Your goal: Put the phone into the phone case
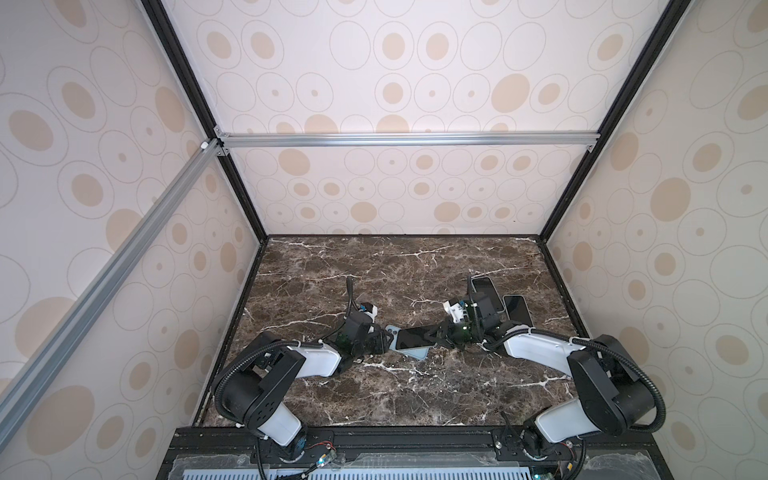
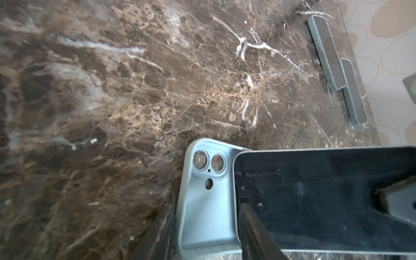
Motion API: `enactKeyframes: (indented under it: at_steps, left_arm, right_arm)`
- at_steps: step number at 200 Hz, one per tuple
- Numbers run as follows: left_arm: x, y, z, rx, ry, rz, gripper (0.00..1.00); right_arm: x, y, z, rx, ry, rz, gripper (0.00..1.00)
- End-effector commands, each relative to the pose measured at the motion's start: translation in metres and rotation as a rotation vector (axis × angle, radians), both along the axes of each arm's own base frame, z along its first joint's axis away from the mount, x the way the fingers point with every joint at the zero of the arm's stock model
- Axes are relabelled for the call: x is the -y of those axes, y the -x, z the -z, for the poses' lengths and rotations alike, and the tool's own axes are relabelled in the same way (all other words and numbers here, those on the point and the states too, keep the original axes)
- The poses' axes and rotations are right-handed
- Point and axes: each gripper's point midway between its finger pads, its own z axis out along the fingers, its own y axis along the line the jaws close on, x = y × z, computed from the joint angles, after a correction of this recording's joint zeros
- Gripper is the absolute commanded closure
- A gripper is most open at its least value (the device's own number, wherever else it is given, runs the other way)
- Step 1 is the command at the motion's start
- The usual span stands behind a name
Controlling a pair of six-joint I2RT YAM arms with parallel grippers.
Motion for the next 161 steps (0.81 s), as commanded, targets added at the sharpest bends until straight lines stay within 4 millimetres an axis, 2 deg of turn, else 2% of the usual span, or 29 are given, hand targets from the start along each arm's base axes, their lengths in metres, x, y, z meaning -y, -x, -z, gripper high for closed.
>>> enactKeyframes:
  at_steps: [1, 37, 54, 87, 161]
  left_arm:
    - [0.013, 0.017, 0.000, -0.033, 0.055, 0.063, 0.54]
    - [0.027, 0.034, -0.003, -0.071, 0.108, 0.126, 0.54]
    - [0.030, 0.035, -0.006, -0.071, 0.119, 0.132, 0.54]
    - [0.020, 0.021, -0.002, -0.041, 0.046, 0.075, 0.53]
    - [0.033, -0.003, -0.004, -0.008, 0.013, 0.081, 0.53]
  right_arm:
    - [0.001, 0.008, 0.014, -0.059, 0.008, 0.002, 1.00]
    - [-0.001, 0.007, 0.014, -0.060, 0.000, -0.006, 1.00]
    - [-0.001, 0.007, 0.015, -0.064, -0.001, -0.011, 1.00]
    - [-0.008, 0.014, 0.016, -0.092, -0.030, -0.074, 1.00]
    - [-0.013, 0.029, 0.016, -0.136, -0.032, -0.191, 1.00]
